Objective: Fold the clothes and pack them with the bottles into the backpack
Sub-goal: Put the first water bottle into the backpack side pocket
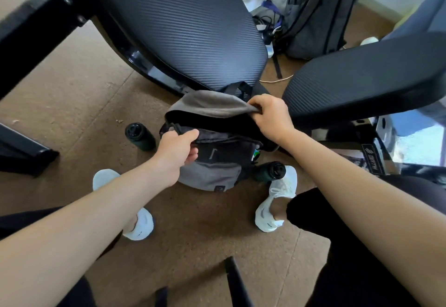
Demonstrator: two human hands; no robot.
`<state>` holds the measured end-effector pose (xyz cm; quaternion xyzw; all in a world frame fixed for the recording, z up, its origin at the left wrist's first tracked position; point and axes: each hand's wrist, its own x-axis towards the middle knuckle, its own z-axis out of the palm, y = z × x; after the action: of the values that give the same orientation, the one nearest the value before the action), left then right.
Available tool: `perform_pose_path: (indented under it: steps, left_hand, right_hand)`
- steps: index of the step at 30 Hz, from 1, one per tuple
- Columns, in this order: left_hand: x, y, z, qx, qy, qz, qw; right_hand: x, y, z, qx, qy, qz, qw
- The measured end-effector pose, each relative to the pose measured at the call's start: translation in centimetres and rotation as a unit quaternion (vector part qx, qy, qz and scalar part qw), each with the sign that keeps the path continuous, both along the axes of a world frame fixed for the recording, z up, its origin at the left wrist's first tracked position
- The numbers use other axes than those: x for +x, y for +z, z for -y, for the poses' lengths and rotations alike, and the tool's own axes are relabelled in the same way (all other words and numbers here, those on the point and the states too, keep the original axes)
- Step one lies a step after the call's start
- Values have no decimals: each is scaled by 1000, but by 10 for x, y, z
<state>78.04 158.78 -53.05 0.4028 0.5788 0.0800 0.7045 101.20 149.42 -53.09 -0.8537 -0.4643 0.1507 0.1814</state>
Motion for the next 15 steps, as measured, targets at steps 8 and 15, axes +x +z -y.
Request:
perform_pose_path:
  steps: [8,15]
  left_hand:
    - [19,-4,-2,2,2,-15,1000]
    - [35,1,-7,7,81,37,996]
  right_hand:
    - [1,-16,44,79,-98,-48,991]
    - [-5,-62,99,11,-291,-110,950]
